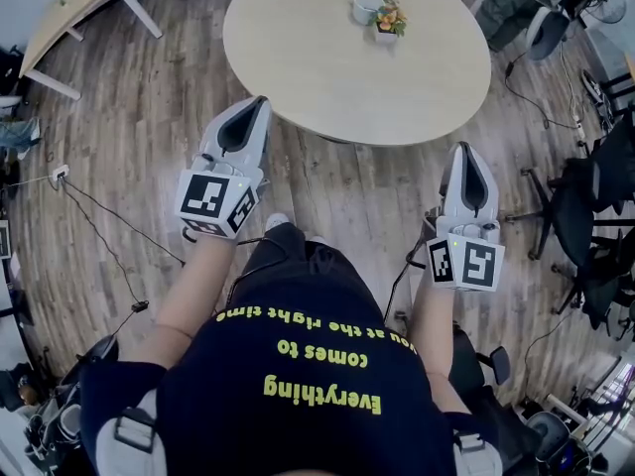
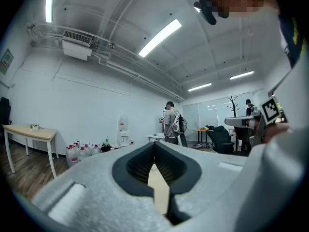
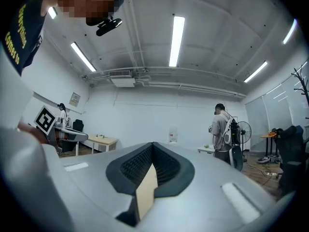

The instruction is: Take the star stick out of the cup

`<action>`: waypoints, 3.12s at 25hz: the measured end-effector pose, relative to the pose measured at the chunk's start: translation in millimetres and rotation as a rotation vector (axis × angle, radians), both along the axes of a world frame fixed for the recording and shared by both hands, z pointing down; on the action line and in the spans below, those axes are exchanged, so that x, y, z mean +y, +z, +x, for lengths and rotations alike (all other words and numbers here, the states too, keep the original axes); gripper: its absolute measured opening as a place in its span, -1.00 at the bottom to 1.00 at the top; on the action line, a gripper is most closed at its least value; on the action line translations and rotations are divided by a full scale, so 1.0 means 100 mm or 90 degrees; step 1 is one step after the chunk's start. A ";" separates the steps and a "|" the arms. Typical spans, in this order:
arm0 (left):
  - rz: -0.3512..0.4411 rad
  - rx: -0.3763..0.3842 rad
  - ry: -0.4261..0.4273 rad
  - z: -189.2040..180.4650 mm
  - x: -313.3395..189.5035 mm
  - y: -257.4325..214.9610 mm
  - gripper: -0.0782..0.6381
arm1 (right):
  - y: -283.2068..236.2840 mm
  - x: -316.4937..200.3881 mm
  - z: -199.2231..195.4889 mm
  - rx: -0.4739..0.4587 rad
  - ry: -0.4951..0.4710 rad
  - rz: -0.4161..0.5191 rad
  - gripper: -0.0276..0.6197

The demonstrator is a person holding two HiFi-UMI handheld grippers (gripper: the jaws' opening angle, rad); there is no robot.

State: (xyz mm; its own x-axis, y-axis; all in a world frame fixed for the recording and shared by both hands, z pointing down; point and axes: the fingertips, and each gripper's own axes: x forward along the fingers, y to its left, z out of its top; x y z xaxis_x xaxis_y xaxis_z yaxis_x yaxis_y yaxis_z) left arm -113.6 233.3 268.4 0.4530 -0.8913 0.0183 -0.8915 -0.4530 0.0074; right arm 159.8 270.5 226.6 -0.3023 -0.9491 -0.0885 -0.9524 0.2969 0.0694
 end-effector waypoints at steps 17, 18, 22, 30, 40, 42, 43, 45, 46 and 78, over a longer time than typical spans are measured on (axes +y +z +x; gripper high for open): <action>-0.033 0.007 -0.032 -0.09 -0.68 0.10 -0.03 | 0.14 -0.67 -0.10 -0.055 -0.009 -0.029 -0.05; -0.035 0.007 -0.028 -0.08 -0.77 0.12 -0.03 | 0.14 -0.75 -0.11 -0.053 -0.007 -0.030 -0.05; -0.042 0.008 -0.010 -0.10 -1.19 0.16 -0.03 | 0.14 -1.13 -0.19 -0.050 0.000 -0.035 -0.05; -0.034 0.014 0.019 -0.26 -2.10 0.10 -0.02 | 0.08 -1.91 -0.36 -0.042 0.023 -0.034 -0.04; -0.048 0.024 0.035 -0.41 -2.70 0.16 0.00 | 0.17 -2.41 -0.61 -0.041 0.015 -0.064 -0.03; -0.052 0.028 0.032 -0.40 -2.75 0.19 0.00 | 0.18 -2.48 -0.61 -0.040 0.011 -0.068 -0.03; -0.054 0.029 0.029 -0.39 -2.76 0.20 0.00 | 0.19 -2.51 -0.60 -0.040 0.008 -0.069 -0.03; -0.056 0.027 0.024 -0.36 -2.80 0.22 0.00 | 0.21 -2.59 -0.58 -0.041 0.000 -0.072 -0.03; -0.057 0.026 0.021 -0.34 -2.83 0.23 0.00 | 0.22 -2.64 -0.56 -0.042 -0.005 -0.073 -0.03; -0.038 -0.002 0.000 0.62 -3.95 0.10 0.00 | 0.28 -4.00 0.18 -0.051 -0.072 -0.097 -0.06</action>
